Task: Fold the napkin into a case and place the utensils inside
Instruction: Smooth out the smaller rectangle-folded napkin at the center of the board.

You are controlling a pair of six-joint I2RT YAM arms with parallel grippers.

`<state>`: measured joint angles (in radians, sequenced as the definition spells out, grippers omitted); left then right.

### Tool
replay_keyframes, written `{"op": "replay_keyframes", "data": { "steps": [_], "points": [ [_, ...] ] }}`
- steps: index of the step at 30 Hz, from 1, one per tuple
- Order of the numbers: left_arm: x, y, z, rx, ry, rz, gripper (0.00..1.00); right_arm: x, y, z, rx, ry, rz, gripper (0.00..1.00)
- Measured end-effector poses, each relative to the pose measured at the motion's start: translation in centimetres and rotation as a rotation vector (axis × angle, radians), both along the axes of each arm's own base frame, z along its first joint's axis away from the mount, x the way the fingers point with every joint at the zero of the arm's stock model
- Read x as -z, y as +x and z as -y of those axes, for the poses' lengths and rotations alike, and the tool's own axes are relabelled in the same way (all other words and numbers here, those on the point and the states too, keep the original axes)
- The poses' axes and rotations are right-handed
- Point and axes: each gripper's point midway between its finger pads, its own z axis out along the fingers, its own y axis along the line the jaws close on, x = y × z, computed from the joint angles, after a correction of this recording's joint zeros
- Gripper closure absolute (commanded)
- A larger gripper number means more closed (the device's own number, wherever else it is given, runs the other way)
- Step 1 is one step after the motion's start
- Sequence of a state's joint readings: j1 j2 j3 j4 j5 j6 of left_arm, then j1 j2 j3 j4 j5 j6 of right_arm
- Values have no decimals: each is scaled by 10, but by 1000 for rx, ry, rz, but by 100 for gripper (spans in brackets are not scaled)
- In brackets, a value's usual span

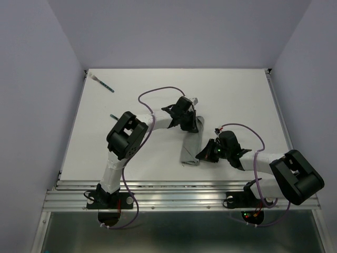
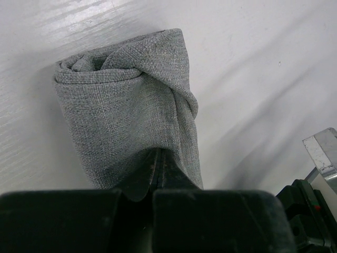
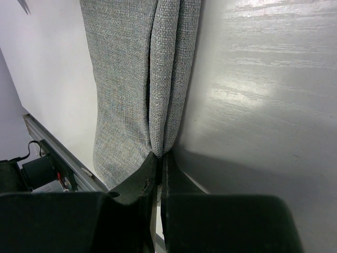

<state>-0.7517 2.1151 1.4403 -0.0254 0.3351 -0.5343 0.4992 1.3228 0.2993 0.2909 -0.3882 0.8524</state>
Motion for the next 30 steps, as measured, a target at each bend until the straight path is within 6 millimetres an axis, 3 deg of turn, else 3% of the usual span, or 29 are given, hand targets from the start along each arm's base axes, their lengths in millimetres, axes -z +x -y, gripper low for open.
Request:
{"op": "replay_keyframes", "data": {
  "steps": [21,30],
  "points": [
    [0,20,28,-25,-73,-17,100,0,1,2,2,-13,8,99],
    [-2,22,24,-39,-61,-2,100,0,0,3,5,-16,8,99]
  ]
}}
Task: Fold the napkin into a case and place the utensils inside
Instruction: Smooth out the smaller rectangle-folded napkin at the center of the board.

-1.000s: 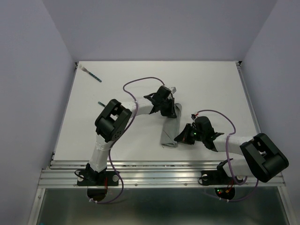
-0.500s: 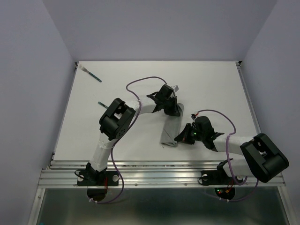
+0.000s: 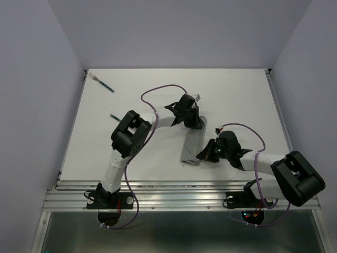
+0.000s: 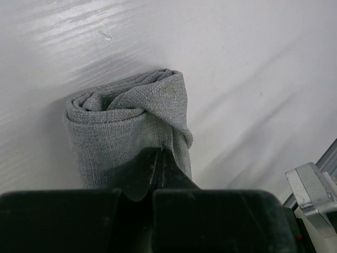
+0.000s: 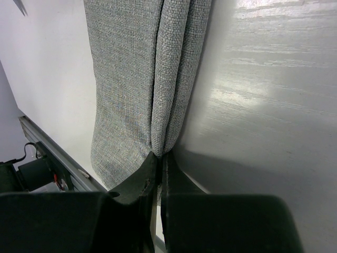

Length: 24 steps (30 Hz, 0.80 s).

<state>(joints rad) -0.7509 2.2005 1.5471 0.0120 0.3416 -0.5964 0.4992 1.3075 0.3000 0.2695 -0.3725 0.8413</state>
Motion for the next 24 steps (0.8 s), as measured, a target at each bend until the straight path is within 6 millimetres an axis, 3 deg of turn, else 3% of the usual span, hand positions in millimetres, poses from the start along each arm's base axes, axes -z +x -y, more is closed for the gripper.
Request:
{"op": "replay_keyframes", "data": {
  "steps": [6,11,17,24],
  "points": [
    [-28,3,-17,-28,17,51,100,0,0,0,-1,0,-1,99],
    [-57,21,-31,-74,5,116,100,0,0,0,-1,0,0,99],
    [-46,34,-46,-109,35,106,100,0,0,0,-1,1,0,99],
    [-21,36,-41,-97,63,70,100,0,0,0,-2,-3,-5,99]
  ]
}}
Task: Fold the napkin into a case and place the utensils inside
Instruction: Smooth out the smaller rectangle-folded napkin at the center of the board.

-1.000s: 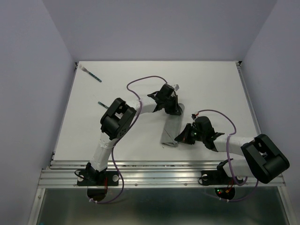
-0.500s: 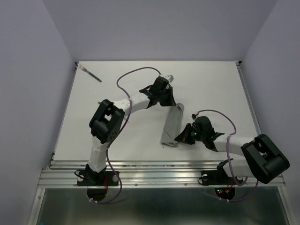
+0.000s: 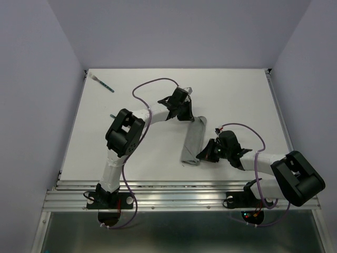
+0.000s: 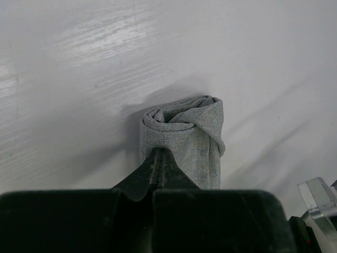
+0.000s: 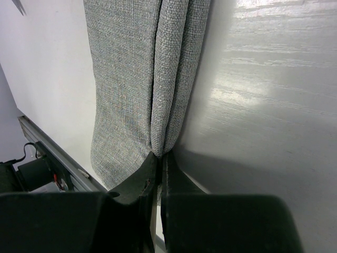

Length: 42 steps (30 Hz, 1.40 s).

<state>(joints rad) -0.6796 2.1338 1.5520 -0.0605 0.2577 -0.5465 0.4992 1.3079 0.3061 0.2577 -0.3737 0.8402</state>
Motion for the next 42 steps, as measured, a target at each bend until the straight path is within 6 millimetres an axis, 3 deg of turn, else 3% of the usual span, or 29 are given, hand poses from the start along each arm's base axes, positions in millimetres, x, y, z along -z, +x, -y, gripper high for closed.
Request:
{"op": "replay_keyframes", "data": {
  "steps": [14,32,40,42],
  "points": [
    [4,-3,2,11,-4,-12,100,0,2,-2,-7,-3,-3,99],
    [-7,-1,15,50,-72,15,100,1,2,-2,-7,-4,-5,99],
    [24,0,21,63,-65,-35,100,1,2,-2,-7,-3,-5,99],
    [23,1,23,66,-70,-33,100,1,2,-2,-7,-4,-5,99]
  ]
}}
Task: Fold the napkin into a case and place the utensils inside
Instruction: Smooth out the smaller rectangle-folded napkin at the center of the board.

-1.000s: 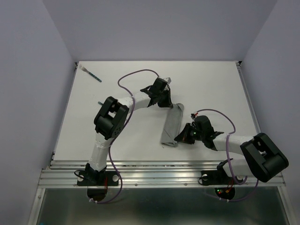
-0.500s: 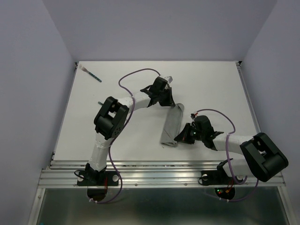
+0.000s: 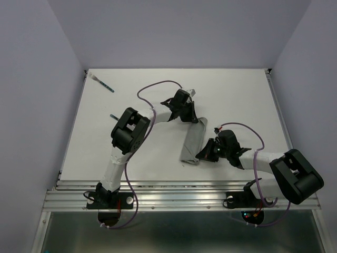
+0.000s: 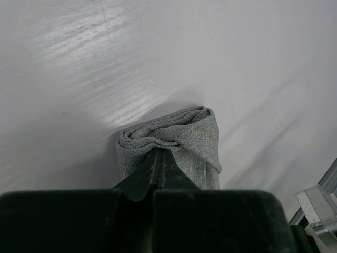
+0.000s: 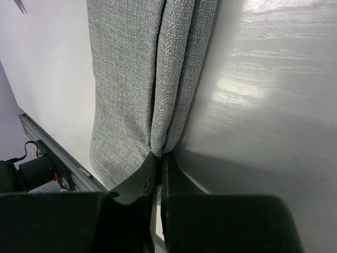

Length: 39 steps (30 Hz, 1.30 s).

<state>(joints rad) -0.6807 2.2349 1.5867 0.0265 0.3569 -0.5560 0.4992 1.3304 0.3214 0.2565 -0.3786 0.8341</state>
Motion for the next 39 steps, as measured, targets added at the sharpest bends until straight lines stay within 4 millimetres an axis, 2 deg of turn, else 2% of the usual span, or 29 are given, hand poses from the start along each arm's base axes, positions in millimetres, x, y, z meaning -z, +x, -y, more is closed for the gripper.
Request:
{"op": "replay_keyframes", "data": {
  "steps": [10,15,18,24,26,28,29,30,33,34,36,39],
  "points": [
    [-1,-1,2,4,-4,1,100,0,0,0,2,-2,1,99],
    [-15,-4,-1,2,5,6,100,0,0,1,4,-3,1,99],
    [-38,-8,-4,5,3,30,100,0,1,0,5,-1,-2,99],
    [-111,-13,-14,-3,-31,135,100,1,12,-8,15,16,-13,99],
    [-126,-16,-19,-9,-36,160,99,1,18,-13,18,27,-17,99],
    [-137,-20,-28,-24,-27,179,99,0,25,-20,18,36,-20,73],
    [-140,-21,-31,-33,-20,185,98,-4,32,-26,13,47,-10,51],
    [-140,-22,-34,-40,-10,186,97,-1,33,-28,11,44,-21,43],
    [-136,-24,-46,-67,36,187,91,-18,48,-40,-6,68,28,33],
    [-133,-25,-50,-76,55,184,89,-22,52,-41,-6,59,49,27],
    [-124,-27,-59,-90,99,172,85,-26,55,-34,11,27,74,19],
    [-113,-30,-68,-106,154,160,76,-37,59,-15,58,-28,116,16]
  ]
}}
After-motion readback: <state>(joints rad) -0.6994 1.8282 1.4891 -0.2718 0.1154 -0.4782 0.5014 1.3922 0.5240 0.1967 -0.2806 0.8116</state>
